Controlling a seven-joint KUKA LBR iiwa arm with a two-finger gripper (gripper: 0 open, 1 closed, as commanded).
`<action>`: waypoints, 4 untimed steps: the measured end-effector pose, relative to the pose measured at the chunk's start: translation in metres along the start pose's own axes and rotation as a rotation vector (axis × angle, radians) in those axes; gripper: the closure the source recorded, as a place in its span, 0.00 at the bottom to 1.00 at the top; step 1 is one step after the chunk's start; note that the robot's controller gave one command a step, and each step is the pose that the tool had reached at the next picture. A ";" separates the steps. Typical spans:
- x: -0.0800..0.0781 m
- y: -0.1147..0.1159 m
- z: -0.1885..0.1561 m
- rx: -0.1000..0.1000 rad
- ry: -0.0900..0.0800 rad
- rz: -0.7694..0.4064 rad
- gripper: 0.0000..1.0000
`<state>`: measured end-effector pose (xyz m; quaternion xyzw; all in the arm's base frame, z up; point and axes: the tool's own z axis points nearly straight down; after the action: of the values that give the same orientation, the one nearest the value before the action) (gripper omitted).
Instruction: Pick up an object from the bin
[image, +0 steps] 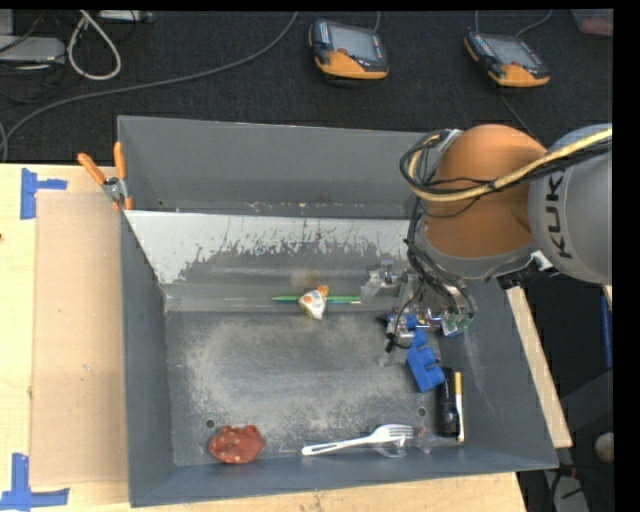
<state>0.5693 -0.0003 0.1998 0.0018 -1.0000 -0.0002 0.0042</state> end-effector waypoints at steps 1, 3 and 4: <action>-0.001 0.000 -0.005 0.000 -0.007 0.000 0.00; -0.003 -0.078 0.066 0.001 -0.016 -0.207 0.00; 0.083 -0.007 0.086 -0.006 0.005 -0.391 0.00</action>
Offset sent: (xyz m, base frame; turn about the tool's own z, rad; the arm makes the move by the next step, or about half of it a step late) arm -0.0899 0.0178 -0.1298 -0.2193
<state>0.4857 -0.0077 0.1146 0.1961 -0.9806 -0.0038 0.0065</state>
